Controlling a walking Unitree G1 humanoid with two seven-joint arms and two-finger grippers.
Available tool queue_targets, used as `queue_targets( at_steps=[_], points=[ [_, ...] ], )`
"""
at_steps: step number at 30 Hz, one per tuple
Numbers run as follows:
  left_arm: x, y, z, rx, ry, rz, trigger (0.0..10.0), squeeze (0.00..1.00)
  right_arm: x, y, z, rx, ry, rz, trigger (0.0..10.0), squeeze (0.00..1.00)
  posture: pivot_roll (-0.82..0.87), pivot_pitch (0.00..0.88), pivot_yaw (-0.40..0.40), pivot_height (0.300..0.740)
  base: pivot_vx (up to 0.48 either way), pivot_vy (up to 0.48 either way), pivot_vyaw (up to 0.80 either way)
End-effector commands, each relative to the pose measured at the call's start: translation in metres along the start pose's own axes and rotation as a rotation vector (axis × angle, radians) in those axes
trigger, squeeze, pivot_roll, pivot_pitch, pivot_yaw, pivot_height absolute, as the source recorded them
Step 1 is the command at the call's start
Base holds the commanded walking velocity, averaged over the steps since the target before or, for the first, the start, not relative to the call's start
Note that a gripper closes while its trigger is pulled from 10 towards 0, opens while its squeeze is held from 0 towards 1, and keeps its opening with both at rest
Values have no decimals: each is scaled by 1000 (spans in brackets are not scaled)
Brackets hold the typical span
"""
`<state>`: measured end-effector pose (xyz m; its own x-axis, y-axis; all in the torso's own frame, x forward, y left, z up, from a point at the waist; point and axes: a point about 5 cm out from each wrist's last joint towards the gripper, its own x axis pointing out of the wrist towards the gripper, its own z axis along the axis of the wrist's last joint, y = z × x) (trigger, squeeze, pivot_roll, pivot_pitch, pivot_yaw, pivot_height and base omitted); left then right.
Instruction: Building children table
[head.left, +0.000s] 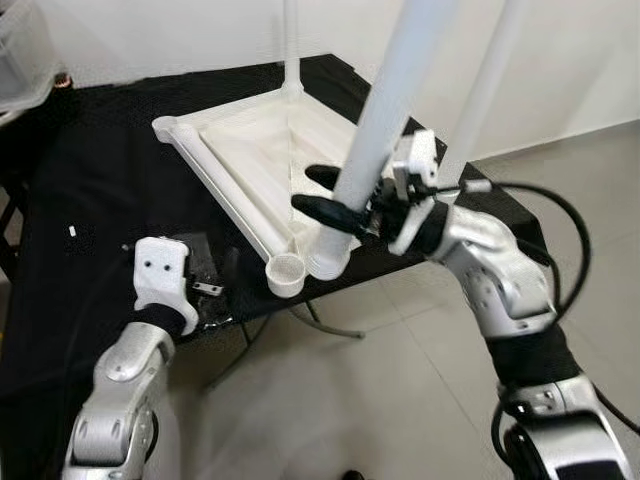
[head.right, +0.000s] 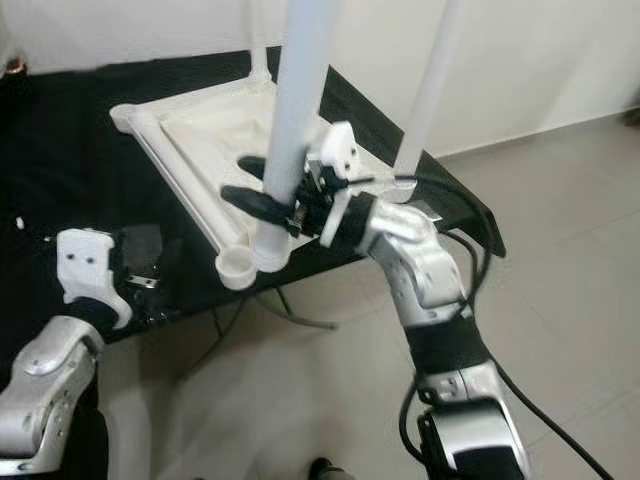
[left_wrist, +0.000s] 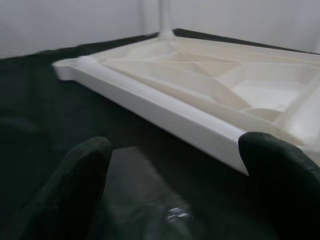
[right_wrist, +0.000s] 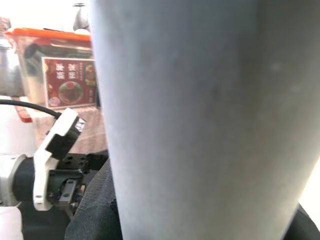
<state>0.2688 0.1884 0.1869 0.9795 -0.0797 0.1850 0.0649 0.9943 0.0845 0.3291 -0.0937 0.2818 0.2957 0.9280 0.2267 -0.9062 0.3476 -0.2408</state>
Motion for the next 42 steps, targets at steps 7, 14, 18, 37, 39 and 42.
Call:
queue_targets(
  at_steps=[7,14,18,37,39,42],
  points=[
    [-16,2,-7,25,51,36,10000,0,16,-2,7,65,-59,124,10000,0,135,261,-60,740,0,0,0],
    [-20,-12,-11,19,72,19,10000,0,13,-4,7,9,0,260,10000,0,140,287,-57,740,0,0,781],
    [-23,-12,-11,21,81,26,10000,0,11,-18,9,-12,28,242,10000,0,144,298,-56,740,0,0,781],
    [-22,-9,-1,50,62,19,10000,0,-5,-13,41,-216,156,613,10000,0,153,347,-31,740,0,0,41],
    [-22,-10,-1,52,63,16,10000,0,-6,-13,40,-225,170,627,10000,0,152,348,-30,740,0,0,0],
    [-22,-11,-1,50,64,9,10000,0,-10,-11,45,-239,179,643,10000,0,148,350,-27,740,0,0,0]
  ],
)
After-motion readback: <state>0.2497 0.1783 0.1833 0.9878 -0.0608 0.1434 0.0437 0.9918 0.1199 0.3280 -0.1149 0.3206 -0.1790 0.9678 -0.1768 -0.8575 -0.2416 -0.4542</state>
